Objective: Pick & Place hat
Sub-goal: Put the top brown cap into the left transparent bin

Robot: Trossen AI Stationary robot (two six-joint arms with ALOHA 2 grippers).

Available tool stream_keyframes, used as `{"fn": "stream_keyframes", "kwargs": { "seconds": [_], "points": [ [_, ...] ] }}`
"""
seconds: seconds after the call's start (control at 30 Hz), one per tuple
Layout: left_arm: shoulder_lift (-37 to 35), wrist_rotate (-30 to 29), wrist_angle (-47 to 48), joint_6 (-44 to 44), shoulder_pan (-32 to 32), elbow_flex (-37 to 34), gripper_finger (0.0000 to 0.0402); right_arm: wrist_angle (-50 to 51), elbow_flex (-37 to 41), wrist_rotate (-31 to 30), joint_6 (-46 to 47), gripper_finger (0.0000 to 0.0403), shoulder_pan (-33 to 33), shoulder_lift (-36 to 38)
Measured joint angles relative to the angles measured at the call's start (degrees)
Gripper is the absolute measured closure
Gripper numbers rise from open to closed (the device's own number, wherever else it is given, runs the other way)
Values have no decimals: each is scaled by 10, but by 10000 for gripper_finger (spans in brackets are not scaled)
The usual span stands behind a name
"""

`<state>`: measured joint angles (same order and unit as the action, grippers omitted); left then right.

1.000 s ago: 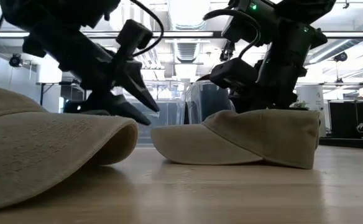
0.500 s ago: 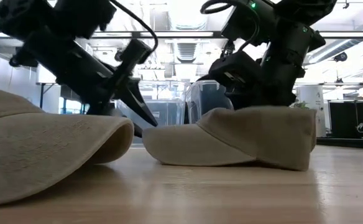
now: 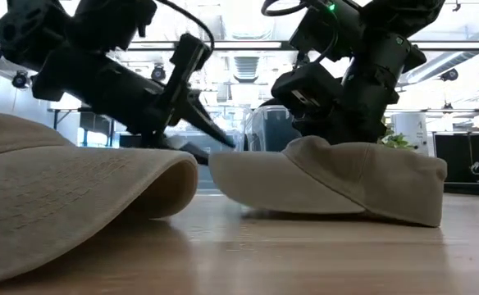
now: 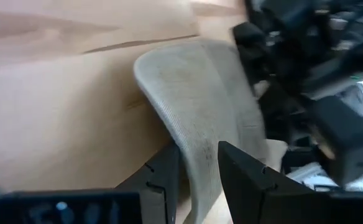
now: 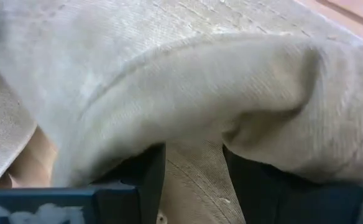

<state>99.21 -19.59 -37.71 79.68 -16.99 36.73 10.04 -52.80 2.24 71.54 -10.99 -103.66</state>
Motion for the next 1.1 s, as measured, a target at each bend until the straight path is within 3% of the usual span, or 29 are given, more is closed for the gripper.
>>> {"fn": "stream_keyframes", "kwargs": {
  "seconds": [0.17, 0.47, 0.7, 0.87, 1.1],
  "points": [
    [-2, 0, -58, -42, 2, 1, 298, -9, -10, 6, -1, 236, 0, -18],
    [-12, 1, -38, -49, 3, 1, 307, 34, -58, -4, -34, 236, 2, -28],
    [-66, 14, 26, -96, 4, 1, 387, 166, -98, -8, -74, 236, -20, -3],
    [-102, 26, 38, -136, 12, 1, 392, 175, -118, -10, -98, 236, -18, 0],
    [-201, 35, 94, -187, 6, 1, 394, 282, -162, -27, -161, 236, -31, 36]
  ]
}}
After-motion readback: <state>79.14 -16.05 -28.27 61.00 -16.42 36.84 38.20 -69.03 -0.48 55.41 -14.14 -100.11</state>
